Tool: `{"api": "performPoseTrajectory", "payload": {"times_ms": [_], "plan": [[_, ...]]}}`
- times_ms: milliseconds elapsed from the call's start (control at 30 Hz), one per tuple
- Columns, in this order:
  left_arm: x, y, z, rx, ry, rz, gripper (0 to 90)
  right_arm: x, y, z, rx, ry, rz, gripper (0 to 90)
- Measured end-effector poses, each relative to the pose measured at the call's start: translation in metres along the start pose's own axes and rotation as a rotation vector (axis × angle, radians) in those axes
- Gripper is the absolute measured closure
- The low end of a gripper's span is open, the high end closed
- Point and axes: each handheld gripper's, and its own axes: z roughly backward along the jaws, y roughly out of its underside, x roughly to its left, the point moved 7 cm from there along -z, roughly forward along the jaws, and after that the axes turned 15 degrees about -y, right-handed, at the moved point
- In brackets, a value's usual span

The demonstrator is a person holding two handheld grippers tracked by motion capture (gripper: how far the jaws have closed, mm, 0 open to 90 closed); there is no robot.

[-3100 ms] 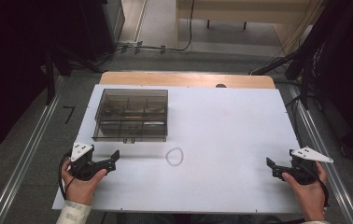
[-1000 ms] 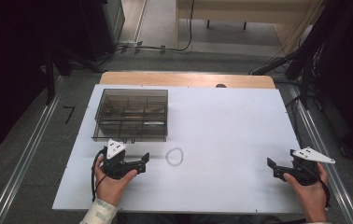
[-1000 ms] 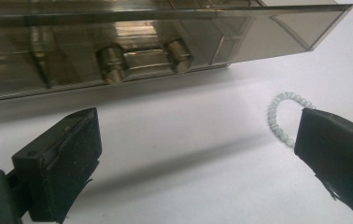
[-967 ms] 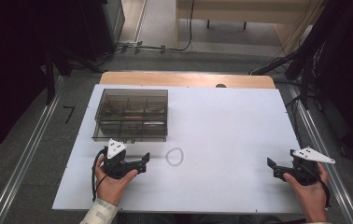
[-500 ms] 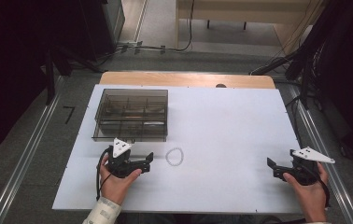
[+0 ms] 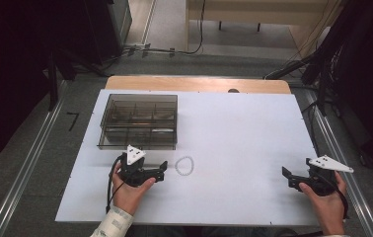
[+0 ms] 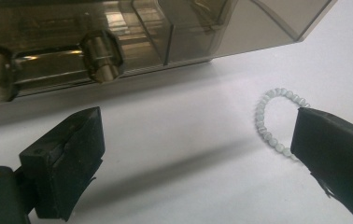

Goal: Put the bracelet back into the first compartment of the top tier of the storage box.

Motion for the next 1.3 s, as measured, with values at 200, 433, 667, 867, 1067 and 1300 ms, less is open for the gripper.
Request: {"api": "performPoseTrajectory", "payload": {"times_ms": [200,433,667,867,1067,1300], "plan": [[-0.006,0.000,-0.003,0.004,0.003,-0.005,4.4,0.000,0.000,0.000,0.002,-0.001,0.002,4.1],[-0.014,-0.001,-0.006,0.003,0.002,-0.026,5.5,0.000,0.000,0.000,0.002,0.001,0.004,4.1],[-0.022,0.000,-0.010,0.013,-0.004,-0.040,8.7,0.000,0.000,0.000,0.003,0.001,0.006,4.1],[-0.026,0.001,-0.012,0.027,-0.009,-0.055,13.1,0.000,0.000,-0.001,0.005,0.001,0.004,4.1],[-0.033,0.003,-0.015,0.035,-0.010,-0.068,16.7,0.000,0.000,-0.001,0.005,0.000,0.007,4.1],[-0.041,0.005,-0.018,0.049,-0.004,-0.087,21.3,0.000,0.000,-0.001,0.004,-0.001,0.010,4.1]]}}
